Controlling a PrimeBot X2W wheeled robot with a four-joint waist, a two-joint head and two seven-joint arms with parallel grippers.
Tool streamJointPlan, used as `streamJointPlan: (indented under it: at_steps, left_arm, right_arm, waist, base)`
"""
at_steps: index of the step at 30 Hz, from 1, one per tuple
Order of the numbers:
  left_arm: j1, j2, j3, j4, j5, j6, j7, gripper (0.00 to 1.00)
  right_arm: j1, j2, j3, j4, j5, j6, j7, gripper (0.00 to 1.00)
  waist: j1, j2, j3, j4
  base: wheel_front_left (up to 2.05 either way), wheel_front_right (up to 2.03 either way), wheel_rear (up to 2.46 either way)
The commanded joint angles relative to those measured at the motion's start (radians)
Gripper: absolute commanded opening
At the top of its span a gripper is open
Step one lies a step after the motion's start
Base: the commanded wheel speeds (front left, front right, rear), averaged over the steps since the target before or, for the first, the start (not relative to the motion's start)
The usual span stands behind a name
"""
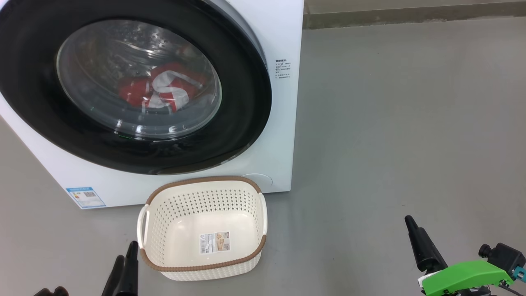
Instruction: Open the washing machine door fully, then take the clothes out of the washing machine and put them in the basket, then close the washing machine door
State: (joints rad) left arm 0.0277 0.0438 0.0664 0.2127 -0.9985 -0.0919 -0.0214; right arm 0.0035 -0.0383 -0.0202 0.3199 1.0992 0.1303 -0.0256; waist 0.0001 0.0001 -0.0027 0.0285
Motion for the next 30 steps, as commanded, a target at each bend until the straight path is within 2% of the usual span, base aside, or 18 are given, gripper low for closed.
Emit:
streamJointPlan:
  at_steps: [1, 13, 30]
  left_arm:
    - [-0.003, 0.019, 0.011, -0.03, 0.033, 0.006, -0.013, 1.0]
    - [0.015, 0.035, 0.0, -0.053, 0.172, 0.023, -0.049, 1.0]
    - [0.041, 0.043, 0.013, -0.085, 0.371, 0.012, -0.099, 1.0]
  right_arm:
    - [-0.013, -0.018, 0.011, -0.025, -0.033, 0.0, -0.011, 1.0]
    - [-0.002, -0.018, 0.022, -0.035, -0.177, 0.0, -0.047, 1.0]
    - [0.015, -0.024, 0.045, -0.04, -0.355, 0.0, -0.097, 1.0]
  waist:
    - [-0.0001, -0.0001, 0.0, 0.0]
    - [-0.0001, -0.0001, -0.003, 0.006]
    - [-0.0001, -0.0001, -0.004, 0.013]
  base:
    - [0.0, 0.0, 0.0]
    - [0.0, 0.0, 0.0]
    - [0.0, 0.0, 0.0]
